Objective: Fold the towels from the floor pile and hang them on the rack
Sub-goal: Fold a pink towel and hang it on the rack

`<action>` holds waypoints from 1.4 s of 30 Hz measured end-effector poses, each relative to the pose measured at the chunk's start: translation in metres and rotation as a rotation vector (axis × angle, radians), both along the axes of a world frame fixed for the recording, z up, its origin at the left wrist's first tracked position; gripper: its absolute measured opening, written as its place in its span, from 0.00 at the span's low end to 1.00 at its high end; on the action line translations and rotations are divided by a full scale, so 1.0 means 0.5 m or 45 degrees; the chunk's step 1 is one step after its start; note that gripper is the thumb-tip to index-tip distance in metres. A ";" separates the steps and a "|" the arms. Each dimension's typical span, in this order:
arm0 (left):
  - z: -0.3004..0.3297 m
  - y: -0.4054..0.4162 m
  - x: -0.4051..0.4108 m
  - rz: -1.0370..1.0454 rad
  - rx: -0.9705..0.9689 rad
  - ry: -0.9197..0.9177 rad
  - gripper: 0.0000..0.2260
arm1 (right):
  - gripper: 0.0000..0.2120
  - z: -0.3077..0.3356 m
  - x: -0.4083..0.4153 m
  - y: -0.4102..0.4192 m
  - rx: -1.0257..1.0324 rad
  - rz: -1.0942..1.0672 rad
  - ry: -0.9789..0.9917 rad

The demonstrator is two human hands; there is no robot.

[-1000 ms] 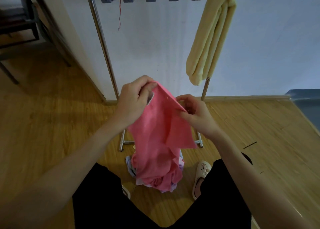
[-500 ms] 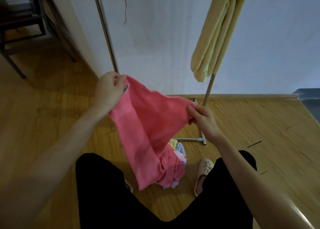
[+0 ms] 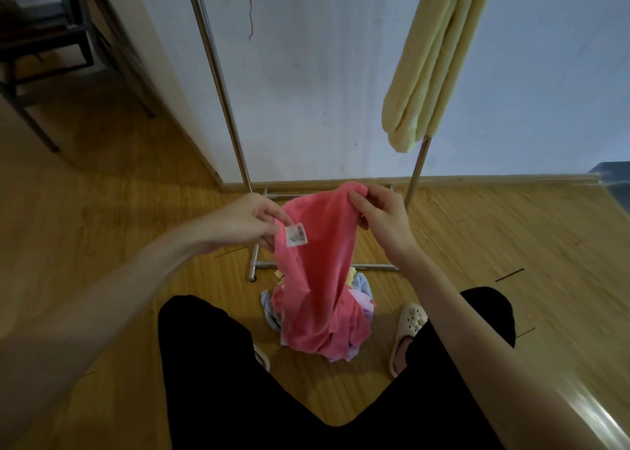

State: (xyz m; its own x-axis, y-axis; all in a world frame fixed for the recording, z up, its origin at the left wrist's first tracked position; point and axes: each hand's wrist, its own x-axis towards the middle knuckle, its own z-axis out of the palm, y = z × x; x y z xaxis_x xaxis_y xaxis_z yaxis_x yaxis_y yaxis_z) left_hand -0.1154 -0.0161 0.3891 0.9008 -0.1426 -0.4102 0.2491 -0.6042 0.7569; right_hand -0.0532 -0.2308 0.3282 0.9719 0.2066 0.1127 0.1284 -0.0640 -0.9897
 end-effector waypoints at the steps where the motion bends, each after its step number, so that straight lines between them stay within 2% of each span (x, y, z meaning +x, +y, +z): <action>1: 0.005 -0.002 -0.001 -0.081 0.010 0.014 0.13 | 0.08 0.003 0.000 -0.001 0.012 -0.006 0.000; 4: 0.013 -0.012 0.001 -0.221 0.134 -0.049 0.18 | 0.07 0.012 0.001 -0.005 0.043 -0.013 -0.010; 7: 0.007 -0.016 0.011 -0.287 0.473 -0.399 0.13 | 0.06 0.019 -0.001 -0.010 0.035 -0.006 -0.055; 9: 0.003 -0.015 0.016 -0.363 0.606 -0.614 0.09 | 0.07 0.023 -0.001 -0.015 0.008 -0.004 -0.113; 12: 0.003 -0.012 0.024 -0.453 0.670 -0.798 0.07 | 0.09 0.029 0.003 -0.022 -0.007 -0.013 -0.153; 15: -0.001 -0.010 0.028 -0.476 0.703 -0.962 0.17 | 0.07 0.039 0.004 -0.026 0.017 -0.009 -0.151; 18: 0.001 -0.018 0.029 -0.554 0.668 -1.188 0.14 | 0.05 0.044 0.004 -0.028 0.033 0.017 -0.170; 21: 0.002 -0.032 0.028 -0.500 0.309 -1.069 0.16 | 0.06 0.046 -0.004 -0.032 0.077 0.068 -0.210; 24: -0.004 -0.039 0.025 -0.332 0.156 -0.907 0.15 | 0.09 0.054 -0.014 -0.039 0.090 0.138 -0.291; 26: -0.007 -0.041 0.023 -0.298 0.064 -0.877 0.11 | 0.05 0.054 -0.012 -0.046 0.083 0.194 -0.340; 28: -0.006 -0.044 0.020 -0.298 -0.012 -0.874 0.11 | 0.09 0.049 -0.006 -0.053 0.082 0.233 -0.329; 37: 0.001 -0.051 0.008 -0.286 -0.148 -0.860 0.12 | 0.17 0.034 -0.010 -0.071 0.125 0.531 -0.105; 42: -0.007 -0.047 0.010 -0.233 -0.136 -0.899 0.12 | 0.09 0.031 -0.025 -0.060 0.112 0.442 -0.113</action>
State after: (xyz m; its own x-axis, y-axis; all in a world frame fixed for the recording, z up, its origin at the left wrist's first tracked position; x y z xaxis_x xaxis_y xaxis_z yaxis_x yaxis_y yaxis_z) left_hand -0.1106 -0.0398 0.3857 0.9030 -0.3230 0.2834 -0.4175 -0.5032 0.7566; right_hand -0.0659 -0.2609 0.3436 0.8311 0.5085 0.2251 0.2129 0.0830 -0.9735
